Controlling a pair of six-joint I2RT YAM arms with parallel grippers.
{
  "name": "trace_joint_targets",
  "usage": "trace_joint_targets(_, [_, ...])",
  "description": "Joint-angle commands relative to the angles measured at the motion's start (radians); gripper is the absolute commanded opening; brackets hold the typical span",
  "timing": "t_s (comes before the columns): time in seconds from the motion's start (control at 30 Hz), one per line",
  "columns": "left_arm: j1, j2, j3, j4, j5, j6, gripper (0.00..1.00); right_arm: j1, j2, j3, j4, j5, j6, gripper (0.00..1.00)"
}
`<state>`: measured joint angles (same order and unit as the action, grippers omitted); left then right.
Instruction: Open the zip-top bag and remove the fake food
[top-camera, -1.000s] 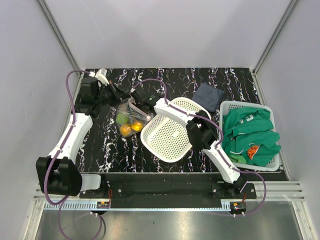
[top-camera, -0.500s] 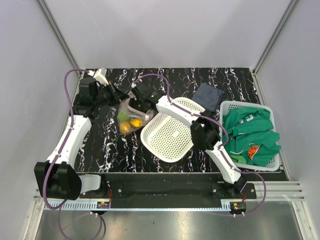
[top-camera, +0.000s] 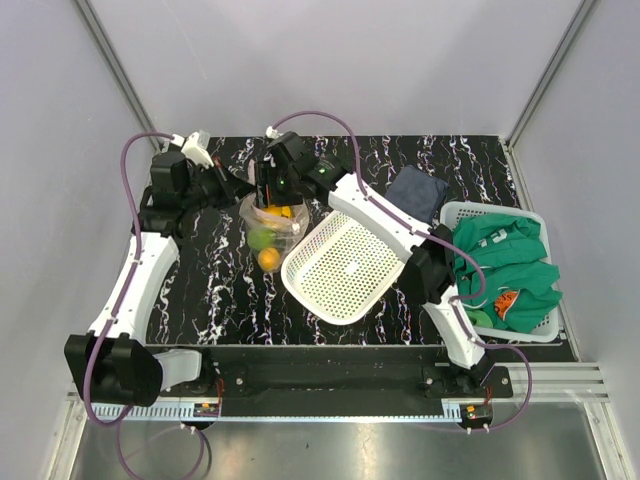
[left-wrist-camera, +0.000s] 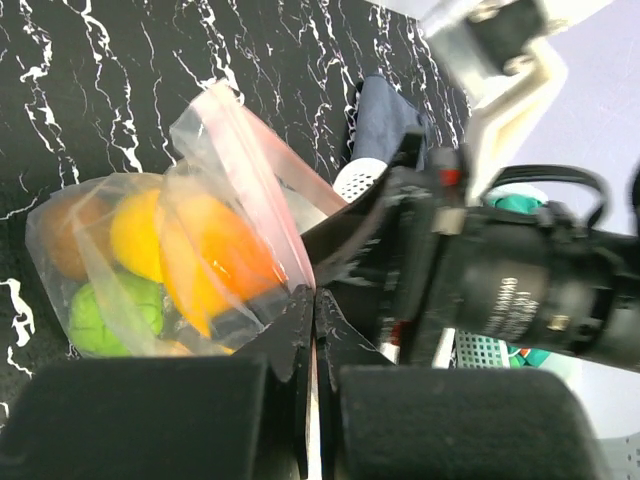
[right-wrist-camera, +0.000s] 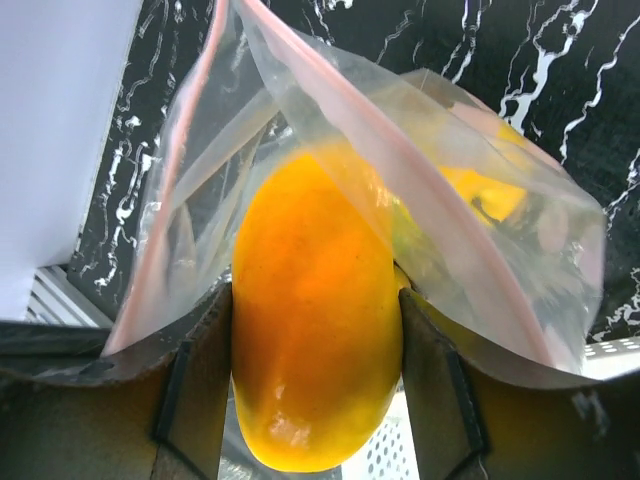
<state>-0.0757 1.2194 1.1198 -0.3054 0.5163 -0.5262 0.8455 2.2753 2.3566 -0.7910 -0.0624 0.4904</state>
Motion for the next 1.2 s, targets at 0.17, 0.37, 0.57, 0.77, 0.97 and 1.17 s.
trace_joint_targets(0.17, [0.001, -0.057, 0.086, -0.057, -0.081, 0.045, 0.0, 0.007, -0.152, 0.012, 0.033, 0.047, -0.012, 0.28])
trace_joint_targets(0.37, [0.01, -0.052, 0.078, -0.067, -0.121, 0.031, 0.0, 0.007, -0.264, -0.057, 0.07, 0.023, -0.015, 0.28])
trace_joint_targets(0.57, [0.024, -0.078, 0.063, -0.067, -0.147, 0.035, 0.0, 0.006, -0.382, -0.163, 0.081, 0.056, -0.045, 0.28])
trace_joint_targets(0.77, [0.036, -0.093, 0.067, -0.067, -0.128, 0.049, 0.0, -0.011, -0.577, -0.569, 0.183, 0.266, -0.081, 0.29])
trace_joint_targets(0.97, [0.037, -0.101, 0.077, -0.069, -0.127, 0.049, 0.0, -0.091, -0.723, -0.992, 0.328, 0.25, 0.002, 0.29])
trace_joint_targets(1.17, [0.037, -0.098, 0.075, -0.063, -0.11, 0.042, 0.0, -0.148, -0.657, -1.146, 0.374, 0.174, 0.04, 0.3])
